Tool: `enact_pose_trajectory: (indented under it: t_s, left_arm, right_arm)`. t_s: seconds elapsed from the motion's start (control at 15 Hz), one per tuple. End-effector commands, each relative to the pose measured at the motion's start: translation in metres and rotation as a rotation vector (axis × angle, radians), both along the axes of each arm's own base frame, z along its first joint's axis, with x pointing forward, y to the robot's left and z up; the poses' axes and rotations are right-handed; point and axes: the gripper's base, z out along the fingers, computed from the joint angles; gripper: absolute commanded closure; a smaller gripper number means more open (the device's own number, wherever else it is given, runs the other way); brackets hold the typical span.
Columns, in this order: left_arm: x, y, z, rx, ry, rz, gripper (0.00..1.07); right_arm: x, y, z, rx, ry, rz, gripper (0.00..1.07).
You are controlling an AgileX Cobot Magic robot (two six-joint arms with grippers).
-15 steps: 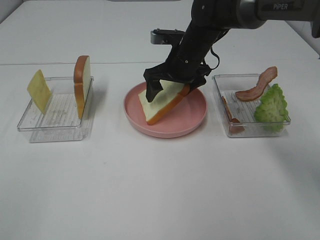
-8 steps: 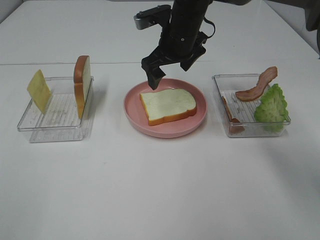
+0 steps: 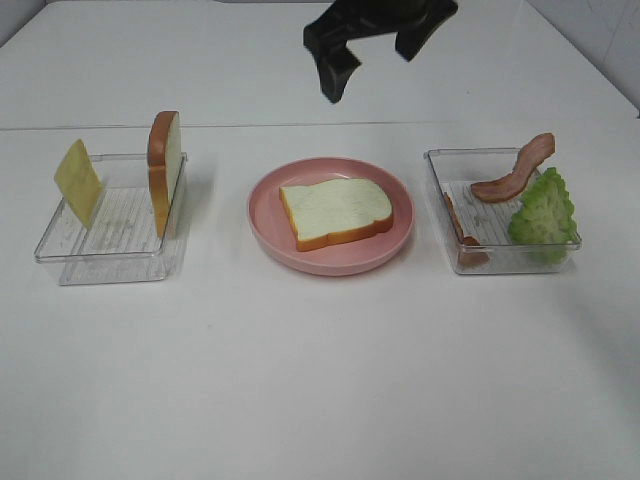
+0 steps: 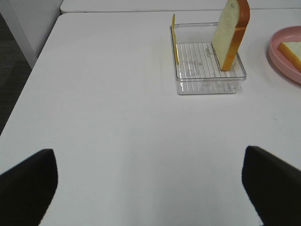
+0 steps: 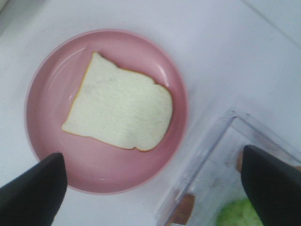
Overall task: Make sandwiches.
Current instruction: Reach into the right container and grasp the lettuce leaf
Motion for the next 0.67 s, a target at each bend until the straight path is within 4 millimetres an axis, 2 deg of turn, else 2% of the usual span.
enact_pose_trajectory:
  t_s: [0.07, 0.13, 0.2, 0.27, 0.33, 0.4, 0.53, 0.6, 0.67]
  left_arm:
    - [-0.002, 0.000, 0.000, -0.001, -0.014, -0.007, 0.07]
    - [-0.002, 0.000, 0.000, -0.001, -0.014, -0.007, 0.07]
    - [-0.002, 0.000, 0.000, -0.001, -0.014, -0.007, 0.07]
    - [-0.002, 0.000, 0.000, -0.001, -0.014, -0.007, 0.07]
    - [-0.002, 0.000, 0.000, -0.001, -0.014, -0.007, 0.07]
    - [-0.002, 0.000, 0.000, -0.001, -0.014, -0.007, 0.07]
    - [-0.002, 0.000, 0.000, -0.001, -0.014, -0.007, 0.07]
    - [-0.002, 0.000, 0.000, -0.001, -0.014, -0.007, 0.07]
    - [-0.002, 0.000, 0.000, -0.001, -0.014, -0.007, 0.07]
  right_arm:
    - [-0.014, -0.026, 0.041, -0.028, -0.042, -0.106, 0.11]
    - [-0.019, -0.056, 0.058, -0.015, -0.053, -0.178, 0.11]
    - [-0.020, -0.078, 0.060, -0.021, -0.044, -0.224, 0.11]
    - [-0.021, -0.089, 0.060, -0.023, -0.038, -0.252, 0.11]
    - [-0.021, -0.118, 0.058, -0.017, -0.019, -0.327, 0.11]
    - [-0.019, -0.157, 0.050, 0.018, 0.021, -0.430, 0.11]
    - [-0.016, -0.188, 0.033, 0.064, 0.076, -0.513, 0.11]
    - [-0.015, -0.211, 0.014, 0.124, 0.113, -0.557, 0.11]
    - [-0.015, -0.218, 0.000, 0.158, 0.140, -0.561, 0.11]
